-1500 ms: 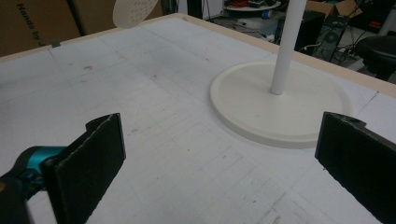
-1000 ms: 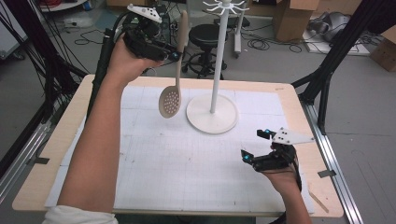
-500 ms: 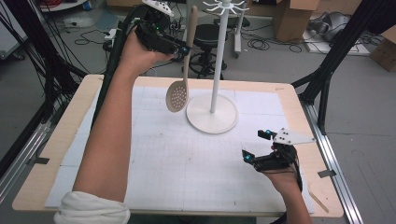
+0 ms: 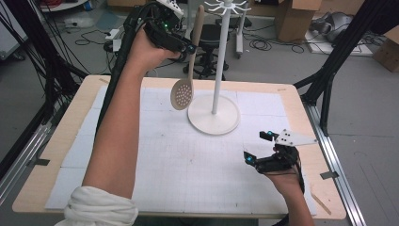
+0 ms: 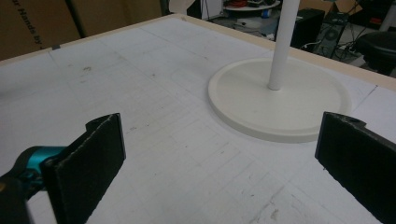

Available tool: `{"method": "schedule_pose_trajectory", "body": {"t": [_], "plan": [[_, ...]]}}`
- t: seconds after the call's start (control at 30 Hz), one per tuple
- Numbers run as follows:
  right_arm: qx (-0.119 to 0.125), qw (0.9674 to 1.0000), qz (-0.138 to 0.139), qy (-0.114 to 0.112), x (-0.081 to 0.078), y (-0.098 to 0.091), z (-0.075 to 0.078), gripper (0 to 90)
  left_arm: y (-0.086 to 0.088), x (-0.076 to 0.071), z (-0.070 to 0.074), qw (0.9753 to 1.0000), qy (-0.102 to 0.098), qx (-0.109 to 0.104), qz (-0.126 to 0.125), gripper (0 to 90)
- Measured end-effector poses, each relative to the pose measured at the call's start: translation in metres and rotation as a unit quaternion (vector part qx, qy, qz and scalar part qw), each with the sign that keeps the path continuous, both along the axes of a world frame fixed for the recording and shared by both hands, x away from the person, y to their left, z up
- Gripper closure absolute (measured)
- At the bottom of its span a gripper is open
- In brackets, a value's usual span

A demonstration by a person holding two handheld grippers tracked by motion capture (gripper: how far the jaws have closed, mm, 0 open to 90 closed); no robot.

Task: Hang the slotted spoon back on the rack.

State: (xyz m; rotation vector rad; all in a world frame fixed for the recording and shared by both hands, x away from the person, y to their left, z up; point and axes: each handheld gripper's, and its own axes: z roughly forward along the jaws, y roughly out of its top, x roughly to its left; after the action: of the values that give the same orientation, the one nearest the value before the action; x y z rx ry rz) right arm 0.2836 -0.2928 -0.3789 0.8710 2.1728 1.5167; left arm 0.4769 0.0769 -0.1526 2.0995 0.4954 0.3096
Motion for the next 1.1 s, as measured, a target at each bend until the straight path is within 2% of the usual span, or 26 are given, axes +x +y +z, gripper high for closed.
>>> {"method": "schedule_pose_trajectory", "body": {"t": [0.2,0.4,0.77,1.1], "plan": [[0.000,1.0000,0.000,0.002,0.001,0.000,-0.001,0.4,-0.006,0.002,0.002,1.0000,-0.005,0.006,-0.004,73.6],[0.000,1.0000,0.000,0.006,0.001,0.000,-0.002,0.4,-0.011,0.006,-0.002,0.9999,0.000,0.013,-0.004,73.6],[0.002,1.0000,0.001,0.004,0.001,-0.001,-0.002,0.4,-0.017,0.010,0.001,0.9999,0.002,0.010,-0.003,73.6],[0.004,1.0000,-0.002,0.007,0.002,-0.002,-0.003,0.4,-0.026,0.010,-0.003,0.9998,0.004,0.015,-0.015,73.6]]}}
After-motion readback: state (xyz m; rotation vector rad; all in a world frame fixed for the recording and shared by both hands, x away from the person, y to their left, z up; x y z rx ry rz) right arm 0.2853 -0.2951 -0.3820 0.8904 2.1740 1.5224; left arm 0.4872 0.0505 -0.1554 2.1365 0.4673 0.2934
